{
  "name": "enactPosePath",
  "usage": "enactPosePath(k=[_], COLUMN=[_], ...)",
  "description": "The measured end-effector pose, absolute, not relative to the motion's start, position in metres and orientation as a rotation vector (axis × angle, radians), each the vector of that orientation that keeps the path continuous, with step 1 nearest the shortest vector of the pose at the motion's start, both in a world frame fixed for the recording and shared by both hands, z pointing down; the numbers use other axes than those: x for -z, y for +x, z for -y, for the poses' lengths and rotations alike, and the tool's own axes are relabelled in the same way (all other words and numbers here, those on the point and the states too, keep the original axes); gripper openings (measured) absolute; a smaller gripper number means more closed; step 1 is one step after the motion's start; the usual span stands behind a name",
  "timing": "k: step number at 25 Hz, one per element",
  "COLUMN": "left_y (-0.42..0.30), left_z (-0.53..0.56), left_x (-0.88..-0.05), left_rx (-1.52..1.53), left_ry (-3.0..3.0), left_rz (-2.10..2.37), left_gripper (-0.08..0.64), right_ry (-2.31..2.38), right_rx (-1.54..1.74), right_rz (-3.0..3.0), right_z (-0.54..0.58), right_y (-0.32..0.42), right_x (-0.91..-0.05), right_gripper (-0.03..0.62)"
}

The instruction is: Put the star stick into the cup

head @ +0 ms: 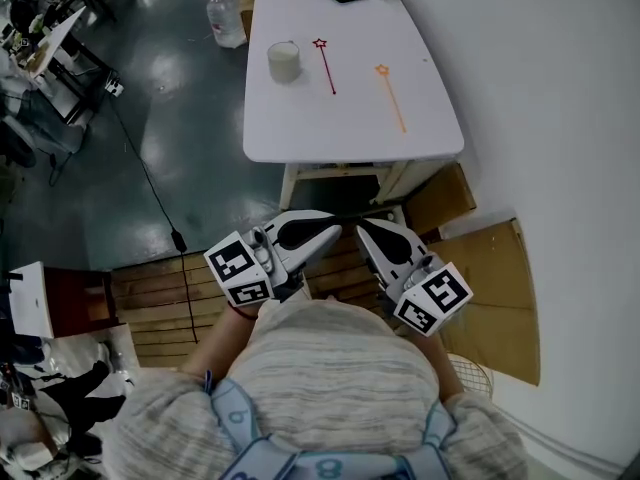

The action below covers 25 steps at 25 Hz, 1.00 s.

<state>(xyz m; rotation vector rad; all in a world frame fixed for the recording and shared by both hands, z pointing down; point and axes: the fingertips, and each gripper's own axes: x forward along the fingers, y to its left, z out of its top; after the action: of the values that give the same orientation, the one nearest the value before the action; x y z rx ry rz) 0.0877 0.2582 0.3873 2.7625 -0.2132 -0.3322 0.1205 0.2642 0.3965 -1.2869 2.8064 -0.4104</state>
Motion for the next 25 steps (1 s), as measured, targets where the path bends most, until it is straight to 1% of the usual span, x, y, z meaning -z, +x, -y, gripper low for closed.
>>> enactPosePath(k=[5, 11, 14, 19, 25], left_y=[0.072, 0.043, 0.028, -0.001, -0.014], left_z=[-0.215, -0.136, -0.092, -0.032, 0.017], left_x=[-0.394, -0.39, -0.383, -0.375, -0.382], left_rx=[0.316, 0.301, 0.267, 0.128, 0.032], left_ry=[2.755, 2.74, 2.744, 2.741, 2.763], left_rz=[0.256, 0.281, 0.264, 0.188, 0.154], left_gripper=[0.023, 0.023, 0.023, 0.023, 0.023], right_ry=[-1.266, -1.269, -1.352, -1.54, -1.63], right_rx=[0.407, 0.426, 0.458, 0.583, 0.628], right_rz=[-2.862, -2.886, -2.857, -2.797, -2.812], right_z=[-0.221, -0.139, -0.09, -0.021, 0.028], right_y=[0.104, 0.079, 0.071, 0.057, 0.046], right_x=[-0.403, -0.401, -0.396, -0.39, -0.398], right_gripper=[0.011, 0.011, 0.011, 0.011, 0.011])
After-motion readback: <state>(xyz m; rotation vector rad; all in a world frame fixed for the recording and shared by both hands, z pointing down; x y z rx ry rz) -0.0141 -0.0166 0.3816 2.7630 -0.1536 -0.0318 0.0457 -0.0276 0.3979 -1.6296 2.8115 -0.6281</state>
